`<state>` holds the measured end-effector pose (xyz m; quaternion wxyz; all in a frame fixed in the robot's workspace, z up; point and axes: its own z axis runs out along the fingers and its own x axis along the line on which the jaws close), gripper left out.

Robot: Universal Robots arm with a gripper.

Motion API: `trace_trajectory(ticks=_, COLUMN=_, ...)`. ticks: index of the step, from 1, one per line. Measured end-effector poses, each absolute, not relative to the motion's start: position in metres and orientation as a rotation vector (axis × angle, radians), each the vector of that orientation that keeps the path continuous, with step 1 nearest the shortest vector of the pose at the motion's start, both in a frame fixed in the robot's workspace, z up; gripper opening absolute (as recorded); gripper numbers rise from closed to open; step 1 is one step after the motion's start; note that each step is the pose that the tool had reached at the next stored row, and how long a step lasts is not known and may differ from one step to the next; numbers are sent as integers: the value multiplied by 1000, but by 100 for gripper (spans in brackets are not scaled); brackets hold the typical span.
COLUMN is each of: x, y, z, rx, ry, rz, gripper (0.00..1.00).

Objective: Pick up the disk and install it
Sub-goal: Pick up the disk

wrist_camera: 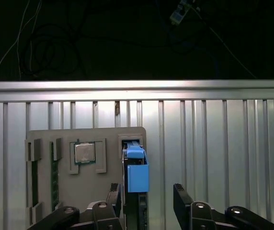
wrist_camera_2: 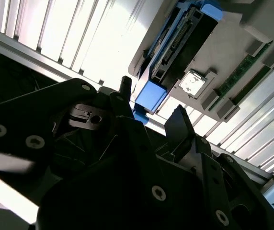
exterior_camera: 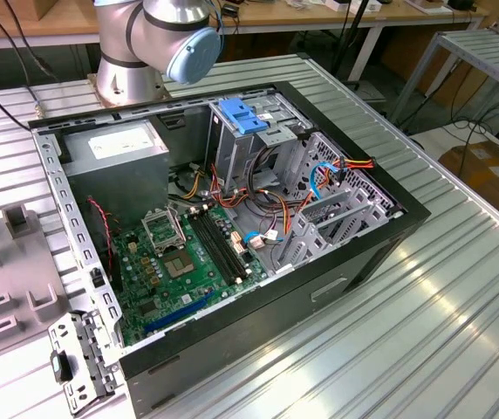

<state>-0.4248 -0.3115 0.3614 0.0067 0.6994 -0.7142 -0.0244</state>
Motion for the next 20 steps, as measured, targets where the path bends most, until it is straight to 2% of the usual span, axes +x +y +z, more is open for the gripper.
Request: trace_trajectory(ticks=20, x=-425, y=-312, z=355, rx=2188, ry=-2234, rz=-76, gripper=56)
